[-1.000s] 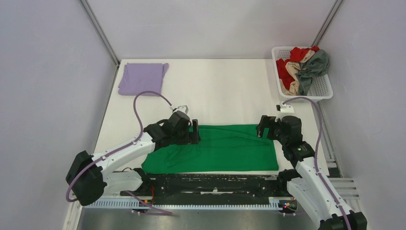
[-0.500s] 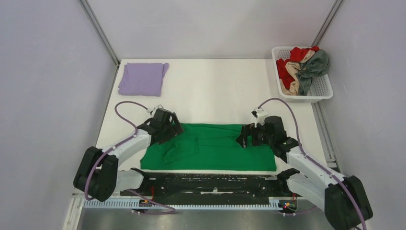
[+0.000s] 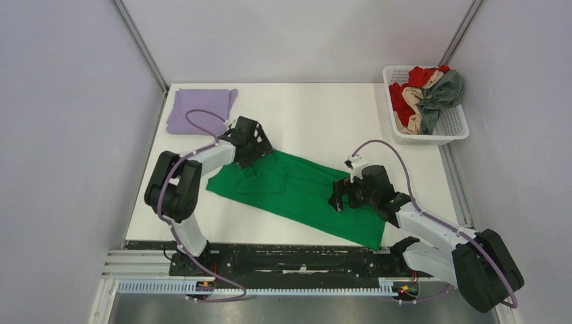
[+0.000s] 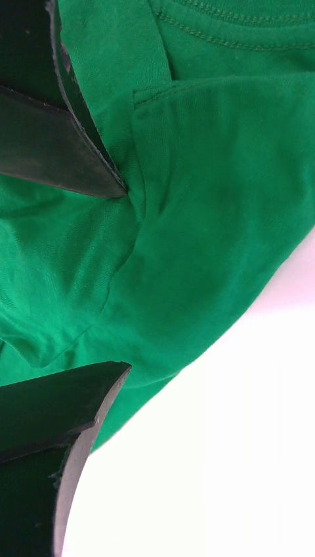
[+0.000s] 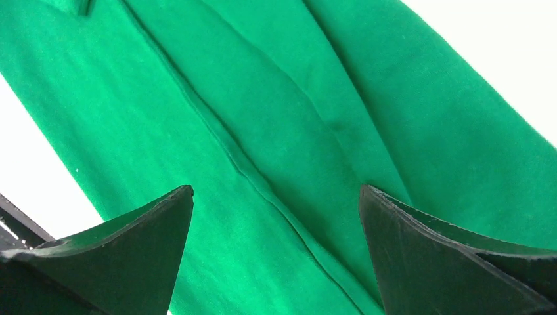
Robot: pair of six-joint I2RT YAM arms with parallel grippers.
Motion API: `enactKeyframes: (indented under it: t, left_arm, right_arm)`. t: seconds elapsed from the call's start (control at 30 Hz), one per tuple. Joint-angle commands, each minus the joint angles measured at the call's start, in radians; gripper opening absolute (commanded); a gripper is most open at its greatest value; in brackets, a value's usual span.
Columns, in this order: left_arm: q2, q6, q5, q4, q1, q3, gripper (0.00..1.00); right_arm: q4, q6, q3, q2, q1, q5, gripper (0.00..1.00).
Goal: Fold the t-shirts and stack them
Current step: Rotate the tshirt 90 degrees
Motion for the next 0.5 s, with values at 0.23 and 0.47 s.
enactKeyframes:
  t: [0.23, 0.47]
  left_arm:
    - [0.456, 0.081, 0.064, -0.095, -0.003, 0.595, 1.0]
    - [0.739, 0.08, 0.148, -0.116, -0.002, 1.031, 1.0]
  right_arm:
    - [-0.076, -0.013, 0.044, -0.097, 0.004, 0.318, 0.98]
    - [-0.032, -0.024, 0.031, 0.043, 0.009, 0.166, 0.98]
